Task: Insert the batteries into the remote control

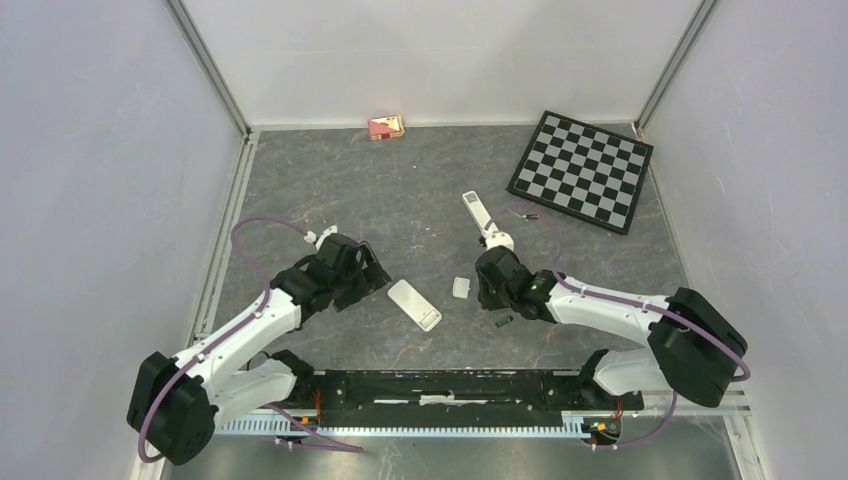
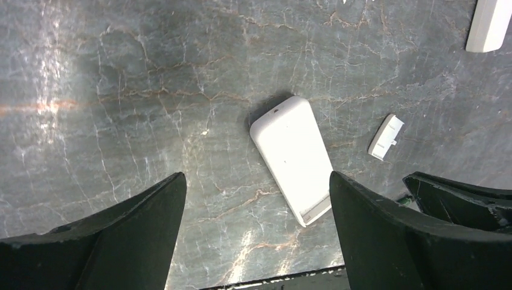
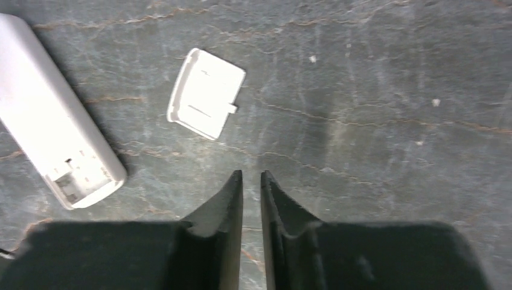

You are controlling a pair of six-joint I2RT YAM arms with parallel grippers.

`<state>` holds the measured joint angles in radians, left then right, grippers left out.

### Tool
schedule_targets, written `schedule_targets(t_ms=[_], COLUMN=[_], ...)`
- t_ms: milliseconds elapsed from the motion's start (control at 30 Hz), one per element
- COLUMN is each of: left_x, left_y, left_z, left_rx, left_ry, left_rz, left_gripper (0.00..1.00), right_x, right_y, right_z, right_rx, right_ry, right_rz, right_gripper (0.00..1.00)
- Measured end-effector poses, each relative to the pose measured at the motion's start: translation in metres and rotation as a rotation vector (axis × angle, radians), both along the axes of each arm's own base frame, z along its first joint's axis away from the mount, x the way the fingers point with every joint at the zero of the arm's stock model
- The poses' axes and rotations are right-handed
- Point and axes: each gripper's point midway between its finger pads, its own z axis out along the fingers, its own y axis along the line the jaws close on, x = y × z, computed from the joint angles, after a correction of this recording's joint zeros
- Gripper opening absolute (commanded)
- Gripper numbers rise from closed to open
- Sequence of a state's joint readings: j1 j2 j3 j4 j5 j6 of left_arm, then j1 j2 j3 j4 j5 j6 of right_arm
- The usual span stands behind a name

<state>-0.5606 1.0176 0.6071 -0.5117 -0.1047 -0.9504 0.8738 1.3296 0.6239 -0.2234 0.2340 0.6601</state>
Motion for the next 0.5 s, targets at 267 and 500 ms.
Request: schedule_targets(t_ms=[267,500], left_x=[-0.028,-0.032], left_y=[-0.022,-0.038], left_z=[-0.021,-0.034], left_rx=[-0.037,-0.056], left_ry=[0.101,0.136], left_rz=[-0.003,0.006], left_gripper=[0.99,1.00], right_x=[0.007,-0.009], right_y=[-0.031,-0.054], right_z=[0.015,0.024], right_rx=[-0.022,-0.032], right_ry=[-0.036,-0.018], right_rz=[-0.075,-0.057], right_gripper=[0.54,0.41])
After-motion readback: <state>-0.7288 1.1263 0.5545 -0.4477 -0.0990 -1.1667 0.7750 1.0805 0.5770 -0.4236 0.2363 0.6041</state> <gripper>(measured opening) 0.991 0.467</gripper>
